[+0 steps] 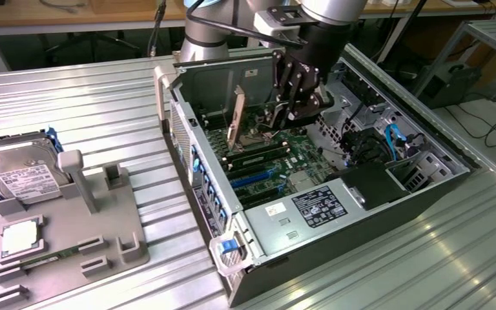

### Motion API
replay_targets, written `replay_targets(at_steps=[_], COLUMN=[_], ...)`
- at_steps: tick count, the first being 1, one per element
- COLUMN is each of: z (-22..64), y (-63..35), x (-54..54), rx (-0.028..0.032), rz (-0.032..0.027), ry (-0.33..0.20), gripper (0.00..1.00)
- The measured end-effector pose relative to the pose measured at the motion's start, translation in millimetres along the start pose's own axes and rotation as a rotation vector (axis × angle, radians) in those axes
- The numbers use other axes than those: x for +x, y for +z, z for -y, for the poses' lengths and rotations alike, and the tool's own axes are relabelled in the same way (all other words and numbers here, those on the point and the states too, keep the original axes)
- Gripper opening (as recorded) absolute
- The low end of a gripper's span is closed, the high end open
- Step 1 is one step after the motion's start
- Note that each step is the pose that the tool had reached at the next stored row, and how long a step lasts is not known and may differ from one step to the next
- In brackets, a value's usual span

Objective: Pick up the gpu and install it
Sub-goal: 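Insert the gpu into the slot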

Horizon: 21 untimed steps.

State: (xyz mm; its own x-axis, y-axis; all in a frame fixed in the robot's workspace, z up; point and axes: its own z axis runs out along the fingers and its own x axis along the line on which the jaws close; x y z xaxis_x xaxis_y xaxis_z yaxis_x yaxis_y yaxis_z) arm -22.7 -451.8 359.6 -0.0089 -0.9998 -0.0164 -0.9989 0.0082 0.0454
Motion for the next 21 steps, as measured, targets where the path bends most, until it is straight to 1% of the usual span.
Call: replay_targets(at_steps=[9,14,16,21], z=[0.3,0.6,0.9,1.3], y=[5.5,13.9,20.0,30.0], x=[0.1,0.2,0.3,0.3], rx=[0.0007,0.0014,0.0014,0.0015], rz=[0.0002,0.0002,0.0002,0.0003], ry=[0.0,0.0,0.0,0.0], gripper=[0.28,0.28,0.28,0.28])
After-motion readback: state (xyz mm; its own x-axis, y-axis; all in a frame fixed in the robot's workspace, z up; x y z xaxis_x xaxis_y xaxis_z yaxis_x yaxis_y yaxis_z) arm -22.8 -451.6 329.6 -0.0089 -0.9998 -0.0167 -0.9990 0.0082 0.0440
